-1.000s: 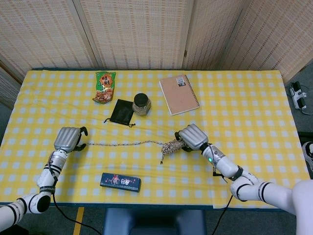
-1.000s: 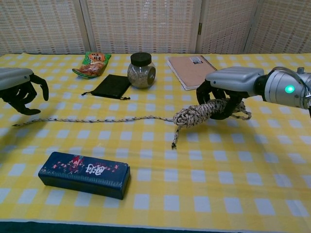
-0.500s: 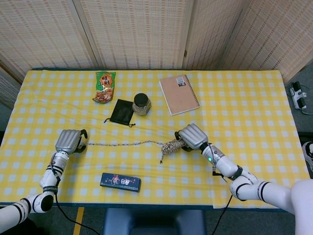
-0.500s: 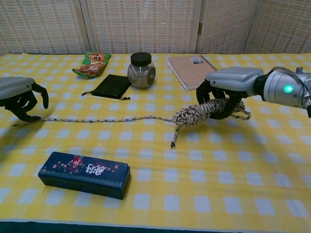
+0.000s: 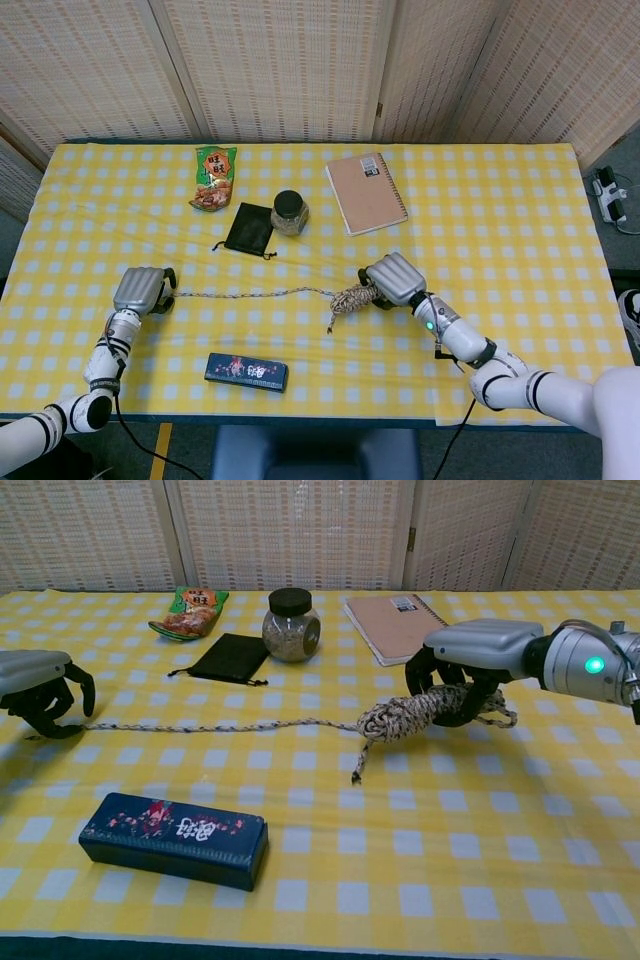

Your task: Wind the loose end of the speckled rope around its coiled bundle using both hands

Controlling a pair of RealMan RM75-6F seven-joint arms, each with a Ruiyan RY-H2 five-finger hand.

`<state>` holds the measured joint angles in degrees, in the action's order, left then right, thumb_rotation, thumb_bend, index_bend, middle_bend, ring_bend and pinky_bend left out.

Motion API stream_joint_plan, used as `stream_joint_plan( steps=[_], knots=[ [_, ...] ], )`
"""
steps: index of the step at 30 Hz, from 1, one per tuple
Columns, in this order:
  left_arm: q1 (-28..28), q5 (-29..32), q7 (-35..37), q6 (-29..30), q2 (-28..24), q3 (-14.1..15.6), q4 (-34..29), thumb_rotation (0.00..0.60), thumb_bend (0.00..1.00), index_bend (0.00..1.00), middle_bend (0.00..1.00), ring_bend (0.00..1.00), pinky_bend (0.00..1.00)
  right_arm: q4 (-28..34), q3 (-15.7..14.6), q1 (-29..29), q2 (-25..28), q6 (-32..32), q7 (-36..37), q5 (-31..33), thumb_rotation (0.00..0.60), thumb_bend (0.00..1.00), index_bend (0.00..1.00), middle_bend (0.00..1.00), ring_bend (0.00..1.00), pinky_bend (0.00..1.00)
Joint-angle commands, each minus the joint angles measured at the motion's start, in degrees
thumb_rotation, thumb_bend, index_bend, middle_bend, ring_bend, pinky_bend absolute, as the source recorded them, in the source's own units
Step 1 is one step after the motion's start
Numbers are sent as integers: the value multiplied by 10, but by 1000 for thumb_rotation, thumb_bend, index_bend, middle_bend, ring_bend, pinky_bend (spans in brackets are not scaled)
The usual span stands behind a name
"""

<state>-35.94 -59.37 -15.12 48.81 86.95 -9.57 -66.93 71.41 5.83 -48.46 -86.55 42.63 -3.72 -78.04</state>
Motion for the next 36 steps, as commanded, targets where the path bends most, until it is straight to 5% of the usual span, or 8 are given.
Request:
stream_joint_plan(
  steps=[1,36],
  knots=[
    [-1,2,2,-2,2,0,4,600,406,526,847,803,791,-1,-1,0,-1,0,1,0,600,390,793,609,614,485],
    [-11,24,0,-26,17,8,33,600,487,588,854,808,791,-15,-6,0,-8,-1,13,0,600,390,797,609,616,485]
  ],
)
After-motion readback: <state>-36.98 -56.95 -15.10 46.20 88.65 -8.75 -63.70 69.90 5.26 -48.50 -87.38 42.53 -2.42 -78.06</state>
